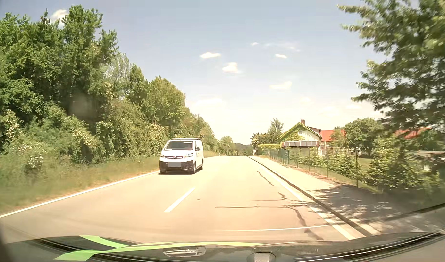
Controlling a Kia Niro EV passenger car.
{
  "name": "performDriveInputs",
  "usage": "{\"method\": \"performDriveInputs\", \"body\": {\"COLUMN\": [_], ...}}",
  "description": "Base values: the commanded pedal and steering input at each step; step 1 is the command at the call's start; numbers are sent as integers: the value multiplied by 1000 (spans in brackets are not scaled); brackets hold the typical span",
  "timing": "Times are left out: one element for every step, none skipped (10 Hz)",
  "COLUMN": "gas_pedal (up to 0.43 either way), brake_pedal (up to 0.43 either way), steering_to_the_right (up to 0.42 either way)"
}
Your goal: Follow the waypoints while adhering to traffic rules and regulations
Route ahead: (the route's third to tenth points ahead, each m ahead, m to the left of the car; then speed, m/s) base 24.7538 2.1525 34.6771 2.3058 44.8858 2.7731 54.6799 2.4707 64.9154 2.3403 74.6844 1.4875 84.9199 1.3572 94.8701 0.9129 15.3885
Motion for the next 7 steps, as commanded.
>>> {"method": "performDriveInputs", "body": {"gas_pedal": [197,209,220,240,240,240,248], "brake_pedal": [0,0,0,0,0,0,0], "steering_to_the_right": [-4,-4,-4,-3,-3,-2,-2]}}
